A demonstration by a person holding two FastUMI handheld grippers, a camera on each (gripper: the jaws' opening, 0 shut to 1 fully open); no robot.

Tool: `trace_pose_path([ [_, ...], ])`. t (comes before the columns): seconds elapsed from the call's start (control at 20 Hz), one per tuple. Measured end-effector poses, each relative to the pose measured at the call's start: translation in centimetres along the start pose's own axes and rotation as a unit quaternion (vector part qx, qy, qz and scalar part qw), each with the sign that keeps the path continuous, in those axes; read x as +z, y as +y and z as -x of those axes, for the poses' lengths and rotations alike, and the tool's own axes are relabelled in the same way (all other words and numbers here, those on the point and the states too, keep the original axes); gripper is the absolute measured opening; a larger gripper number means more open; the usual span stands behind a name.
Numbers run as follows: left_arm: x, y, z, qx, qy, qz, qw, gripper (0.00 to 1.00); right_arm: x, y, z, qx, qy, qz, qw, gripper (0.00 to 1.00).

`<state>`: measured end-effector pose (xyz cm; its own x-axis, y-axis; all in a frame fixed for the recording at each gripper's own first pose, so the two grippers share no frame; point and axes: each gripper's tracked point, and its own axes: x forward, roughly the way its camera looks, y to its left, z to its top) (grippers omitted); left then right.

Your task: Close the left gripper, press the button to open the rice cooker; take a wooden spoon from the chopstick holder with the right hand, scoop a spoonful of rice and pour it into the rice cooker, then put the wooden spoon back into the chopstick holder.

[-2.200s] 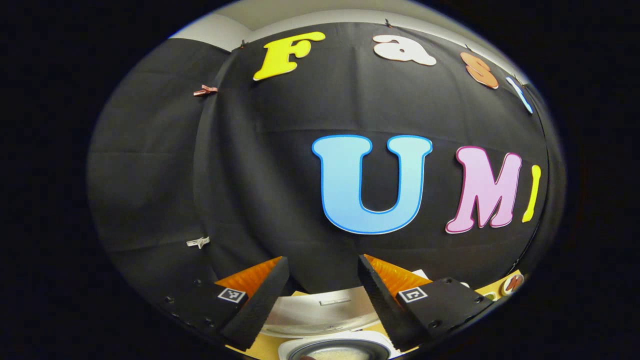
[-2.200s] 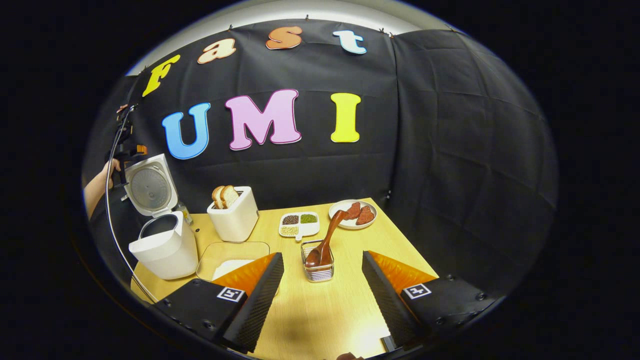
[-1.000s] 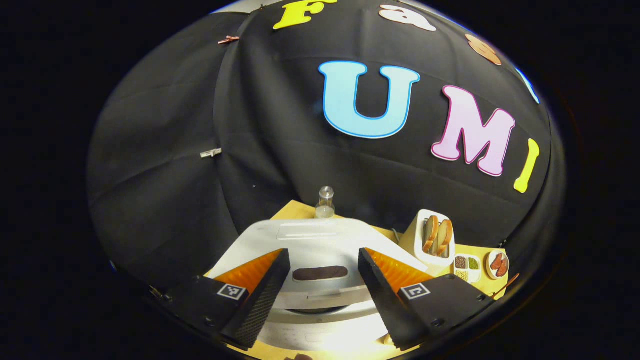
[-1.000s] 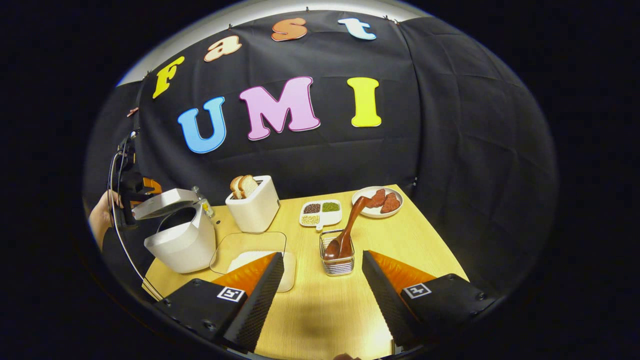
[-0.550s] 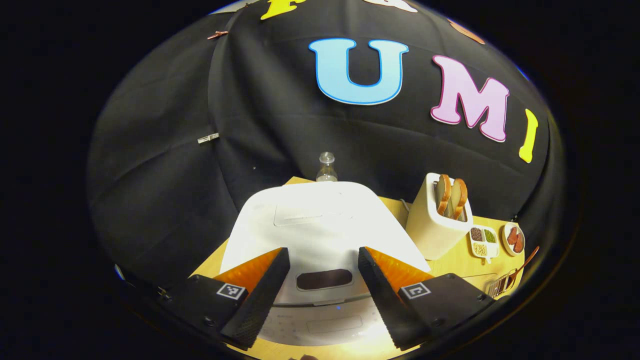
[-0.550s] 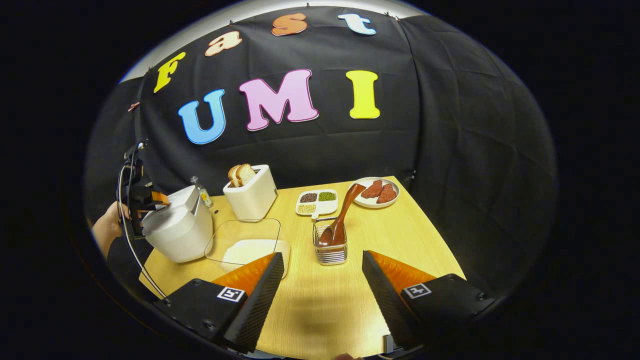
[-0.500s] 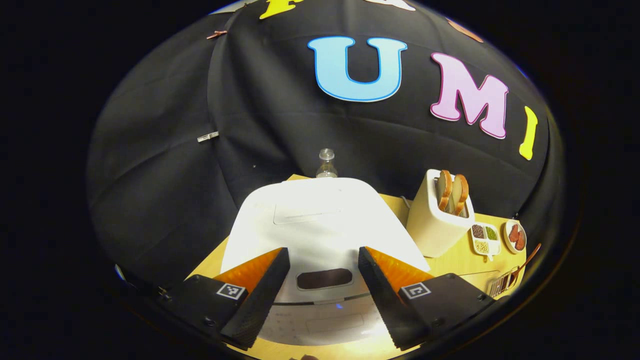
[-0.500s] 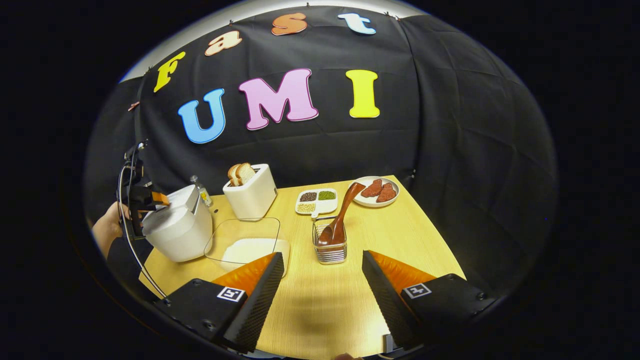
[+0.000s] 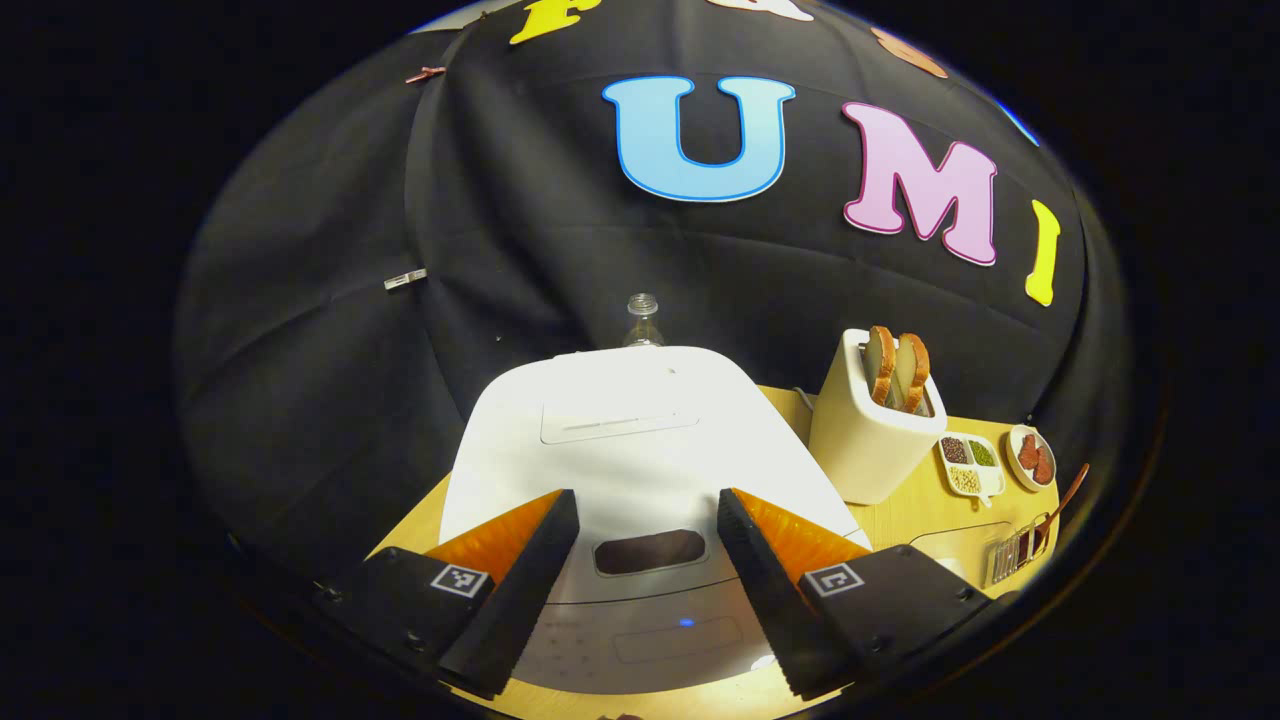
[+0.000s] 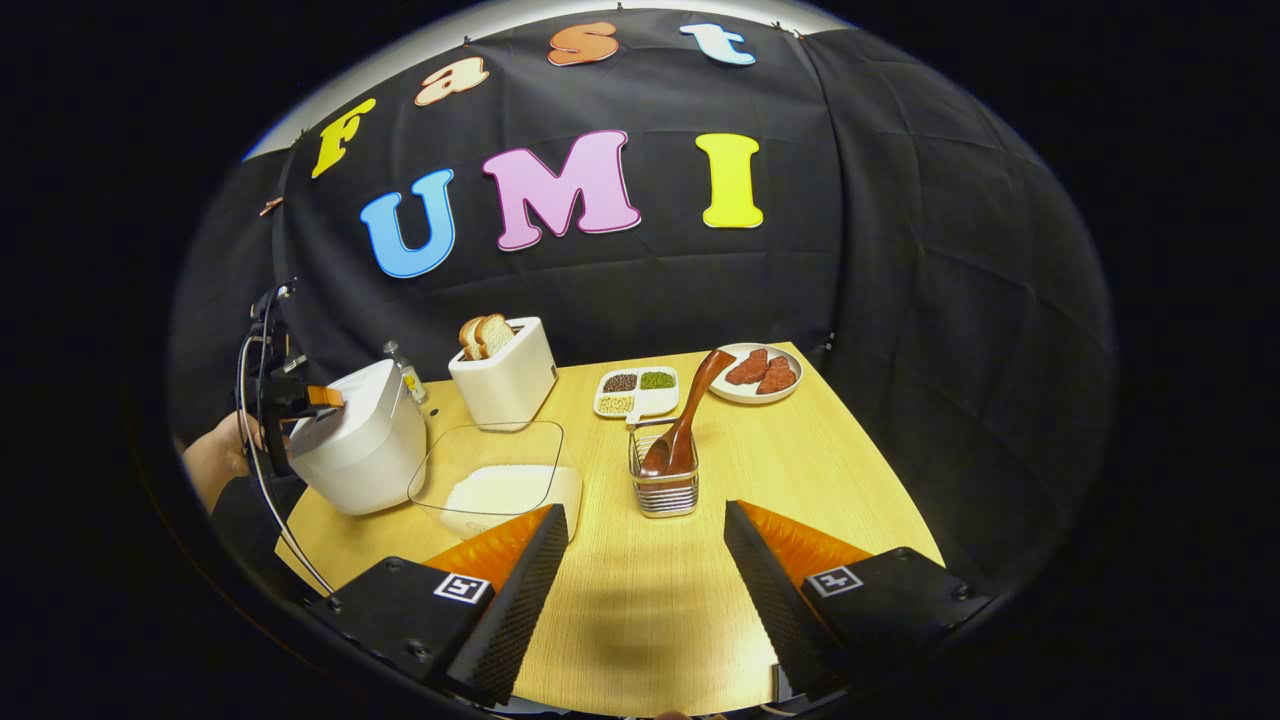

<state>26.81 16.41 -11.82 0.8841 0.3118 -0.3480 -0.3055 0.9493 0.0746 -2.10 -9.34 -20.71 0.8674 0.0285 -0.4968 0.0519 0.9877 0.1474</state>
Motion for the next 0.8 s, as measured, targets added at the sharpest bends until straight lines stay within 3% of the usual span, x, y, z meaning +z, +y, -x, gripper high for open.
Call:
trace_pose_path([
  [0.25,1.4,-1.2,5.1,-0.002,-0.055,0.018,0.998,0.96,1.5,0.7,0.4,0.005,-0.025,-0.005,1.000,0.99],
  [0.55,4.4,-5.0,16.8,-0.060,-0.155,0.036,0.985,0.96,8.6,1.0,1.0,0.033,-0.098,0.032,0.994,0.99],
  [0.8,4.9,-6.3,25.5,-0.052,-0.203,0.031,0.977,0.96,14.1,0.4,2.6,0.057,-0.159,0.035,0.985,0.99],
])
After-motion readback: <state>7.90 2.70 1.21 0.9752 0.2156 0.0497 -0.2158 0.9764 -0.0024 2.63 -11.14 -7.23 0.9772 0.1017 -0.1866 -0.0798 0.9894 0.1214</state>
